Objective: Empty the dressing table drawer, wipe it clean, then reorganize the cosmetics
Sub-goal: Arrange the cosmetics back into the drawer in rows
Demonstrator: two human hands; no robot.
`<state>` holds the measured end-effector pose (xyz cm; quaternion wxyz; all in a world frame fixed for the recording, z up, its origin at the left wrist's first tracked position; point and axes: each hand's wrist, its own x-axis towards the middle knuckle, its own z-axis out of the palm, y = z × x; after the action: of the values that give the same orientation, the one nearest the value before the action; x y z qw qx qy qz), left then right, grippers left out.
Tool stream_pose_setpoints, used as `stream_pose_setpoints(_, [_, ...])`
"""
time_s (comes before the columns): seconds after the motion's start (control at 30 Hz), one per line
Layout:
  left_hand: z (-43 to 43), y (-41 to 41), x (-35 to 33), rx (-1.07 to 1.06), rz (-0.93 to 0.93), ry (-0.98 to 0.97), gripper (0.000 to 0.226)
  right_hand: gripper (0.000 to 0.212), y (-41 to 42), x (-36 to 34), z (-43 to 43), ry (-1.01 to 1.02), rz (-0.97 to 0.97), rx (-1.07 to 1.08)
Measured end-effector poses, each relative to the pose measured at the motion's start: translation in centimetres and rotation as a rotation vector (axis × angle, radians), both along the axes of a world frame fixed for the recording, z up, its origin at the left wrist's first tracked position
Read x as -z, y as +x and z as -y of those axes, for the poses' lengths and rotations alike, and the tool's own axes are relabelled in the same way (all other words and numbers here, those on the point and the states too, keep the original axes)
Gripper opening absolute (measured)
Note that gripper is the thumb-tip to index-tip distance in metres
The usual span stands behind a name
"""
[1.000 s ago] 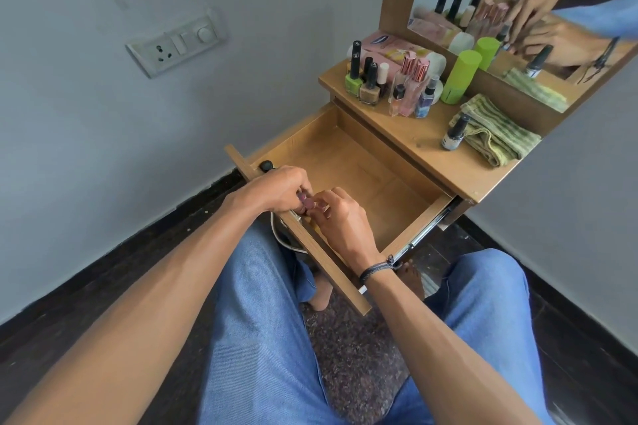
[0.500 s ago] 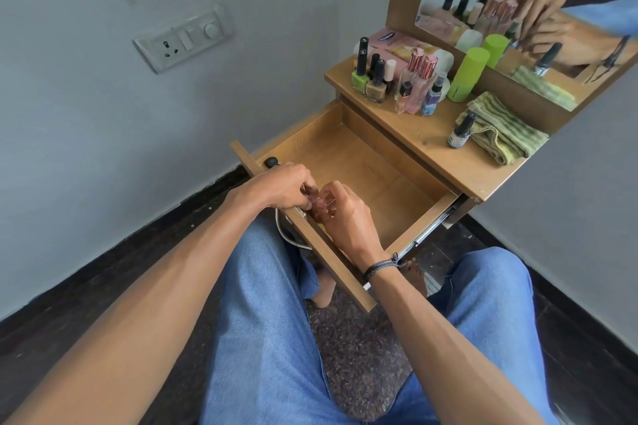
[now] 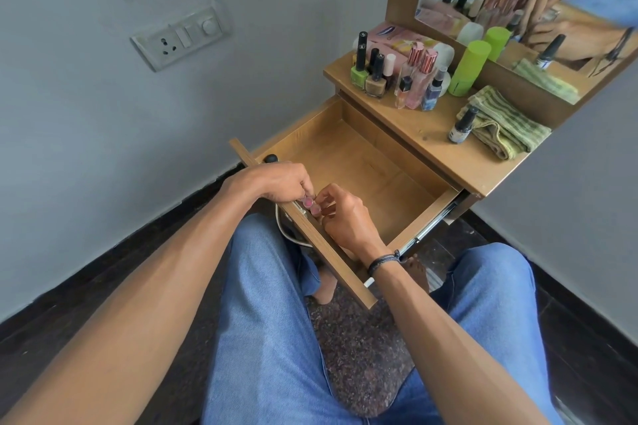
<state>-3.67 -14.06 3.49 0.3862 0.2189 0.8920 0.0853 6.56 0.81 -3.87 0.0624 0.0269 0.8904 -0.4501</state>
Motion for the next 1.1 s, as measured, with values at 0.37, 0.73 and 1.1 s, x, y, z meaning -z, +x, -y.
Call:
stream_pose_setpoints(0.37, [0.11,0.01,-0.67,-0.085,-0.054,0.059,0.045,0.018,0.00,-0.30,-0.23,-0.026,0.026,0.043])
stream_pose_setpoints(0.73, [0.07,0.52,-0.76,-0.084,-0.089,0.043,0.052,0.022,-0.01,0.03,-0.11,-0.012,0.066,0.011])
stream_pose_setpoints(1.1, [-0.29,0.64,-0.92,-0.068,-0.079,0.018,0.041,0.037,-0.04,-0.19,0.03,0.061,0.076,-0.034])
